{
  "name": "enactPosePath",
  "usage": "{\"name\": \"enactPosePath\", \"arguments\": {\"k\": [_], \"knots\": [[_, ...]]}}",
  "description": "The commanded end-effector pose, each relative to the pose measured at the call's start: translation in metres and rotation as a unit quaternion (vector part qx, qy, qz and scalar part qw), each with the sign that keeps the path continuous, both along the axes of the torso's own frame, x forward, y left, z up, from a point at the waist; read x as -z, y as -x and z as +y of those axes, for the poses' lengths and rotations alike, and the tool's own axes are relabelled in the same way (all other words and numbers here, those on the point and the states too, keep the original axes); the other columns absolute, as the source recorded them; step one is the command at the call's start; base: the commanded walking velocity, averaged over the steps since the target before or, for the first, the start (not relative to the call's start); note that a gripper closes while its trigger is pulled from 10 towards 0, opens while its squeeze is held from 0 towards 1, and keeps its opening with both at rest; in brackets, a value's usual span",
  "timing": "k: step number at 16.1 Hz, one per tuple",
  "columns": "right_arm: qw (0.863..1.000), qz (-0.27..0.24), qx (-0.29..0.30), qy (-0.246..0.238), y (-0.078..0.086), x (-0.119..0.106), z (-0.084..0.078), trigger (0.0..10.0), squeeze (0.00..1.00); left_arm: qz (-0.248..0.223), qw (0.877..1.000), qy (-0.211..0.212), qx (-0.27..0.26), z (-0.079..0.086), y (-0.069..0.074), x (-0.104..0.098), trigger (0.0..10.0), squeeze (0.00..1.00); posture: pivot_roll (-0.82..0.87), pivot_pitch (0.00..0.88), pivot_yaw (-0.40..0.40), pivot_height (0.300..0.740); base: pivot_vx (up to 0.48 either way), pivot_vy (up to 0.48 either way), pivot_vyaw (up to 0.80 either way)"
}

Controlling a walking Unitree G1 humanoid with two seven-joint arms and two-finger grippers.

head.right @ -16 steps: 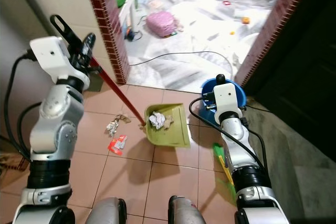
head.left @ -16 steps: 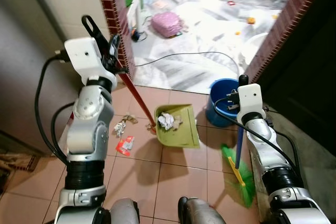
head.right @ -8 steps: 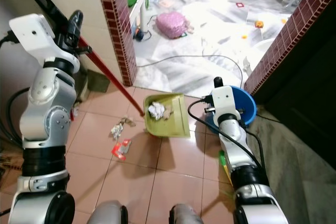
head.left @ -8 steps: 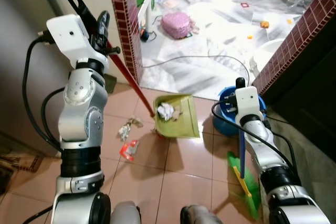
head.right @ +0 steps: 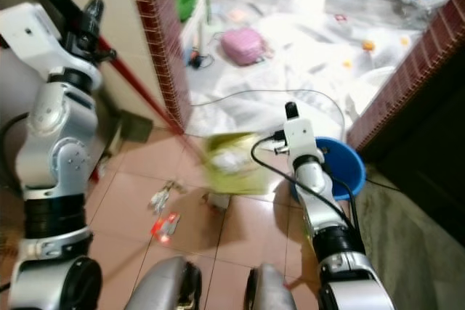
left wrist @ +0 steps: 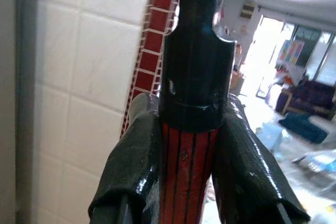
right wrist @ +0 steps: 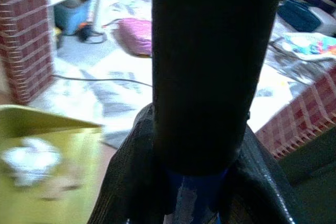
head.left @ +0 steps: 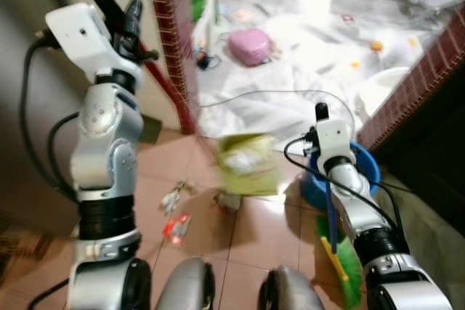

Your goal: Sweep floor

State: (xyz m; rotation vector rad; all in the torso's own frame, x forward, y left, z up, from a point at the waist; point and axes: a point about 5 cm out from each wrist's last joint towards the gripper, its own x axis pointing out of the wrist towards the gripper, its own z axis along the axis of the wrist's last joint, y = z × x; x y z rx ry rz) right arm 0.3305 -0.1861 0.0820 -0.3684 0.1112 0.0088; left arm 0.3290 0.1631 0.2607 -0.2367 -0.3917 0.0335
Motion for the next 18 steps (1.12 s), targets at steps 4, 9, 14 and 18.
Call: {"name": "enactPosePath", "arguments": {"k": [4, 9, 14, 18], "knots": [[1.000, 0.010, 0.015, 0.019, 0.0027, 0.0040, -0.0142, 10.0, 0.00, -0.055, 0.998, 0.024, 0.030, -0.0124, 0.0045, -0.0256, 10.0, 0.00, -0.05, 0.109, -0.003, 0.740, 0.383, 0.000, -0.54], [1.000, 0.017, 0.012, 0.021, 0.0030, 0.0066, -0.0147, 10.0, 0.00, -0.063, 0.997, 0.024, 0.034, -0.0152, 0.0031, -0.0301, 10.0, 0.00, -0.05, 0.105, -0.002, 0.740, 0.420, 0.000, -0.65], [1.000, 0.016, 0.008, 0.023, 0.0029, 0.0073, -0.0135, 10.0, 0.00, -0.064, 0.997, 0.026, 0.039, -0.0164, 0.0028, -0.0314, 10.0, 0.00, -0.05, 0.101, 0.001, 0.740, 0.453, 0.000, -0.46], [1.000, 0.014, 0.005, 0.022, 0.0024, 0.0069, -0.0131, 10.0, 0.00, -0.058, 0.997, 0.021, 0.040, -0.0178, 0.0003, -0.0286, 10.0, 0.00, -0.05, 0.108, -0.001, 0.740, 0.094, 0.000, 0.00]]}}
